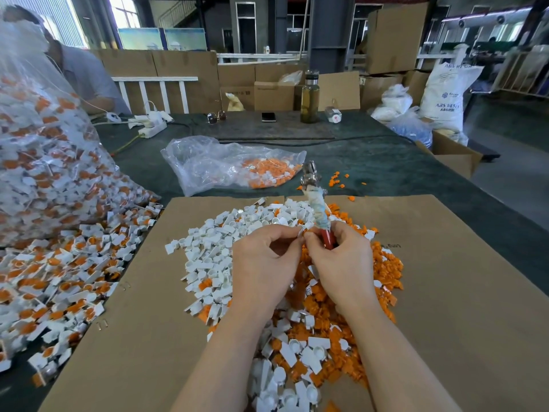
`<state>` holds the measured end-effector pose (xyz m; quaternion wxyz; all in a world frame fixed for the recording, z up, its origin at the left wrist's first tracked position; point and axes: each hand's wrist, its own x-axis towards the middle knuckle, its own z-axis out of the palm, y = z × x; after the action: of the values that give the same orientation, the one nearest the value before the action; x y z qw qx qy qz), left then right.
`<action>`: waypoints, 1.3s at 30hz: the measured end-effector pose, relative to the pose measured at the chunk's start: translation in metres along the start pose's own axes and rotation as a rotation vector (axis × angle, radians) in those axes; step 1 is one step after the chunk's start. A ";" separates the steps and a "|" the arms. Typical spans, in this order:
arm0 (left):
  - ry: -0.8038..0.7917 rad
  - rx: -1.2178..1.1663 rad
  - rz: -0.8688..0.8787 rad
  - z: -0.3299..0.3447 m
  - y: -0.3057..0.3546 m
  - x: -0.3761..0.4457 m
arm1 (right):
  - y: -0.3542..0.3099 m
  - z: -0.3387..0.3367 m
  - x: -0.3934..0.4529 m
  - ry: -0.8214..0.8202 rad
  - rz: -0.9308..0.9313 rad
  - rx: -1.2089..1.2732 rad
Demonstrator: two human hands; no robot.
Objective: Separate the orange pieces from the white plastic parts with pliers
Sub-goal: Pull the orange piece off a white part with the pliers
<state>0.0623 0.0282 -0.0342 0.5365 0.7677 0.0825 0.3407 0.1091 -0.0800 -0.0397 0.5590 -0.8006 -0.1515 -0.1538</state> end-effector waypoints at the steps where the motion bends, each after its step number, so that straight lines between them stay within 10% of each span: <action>1: -0.002 -0.002 0.000 0.000 0.000 0.000 | 0.000 0.000 0.000 0.002 0.001 -0.003; 27: 0.126 -0.069 -0.142 0.001 0.001 0.001 | -0.008 0.003 -0.003 -0.098 0.088 0.080; 39: 0.206 -0.541 -0.315 -0.020 -0.004 0.013 | -0.007 -0.018 0.003 -0.380 0.076 -0.035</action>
<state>0.0610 0.0512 -0.0279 0.7558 0.5369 0.1606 0.3388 0.1080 -0.0946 -0.0268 0.5119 -0.8299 -0.2213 0.0188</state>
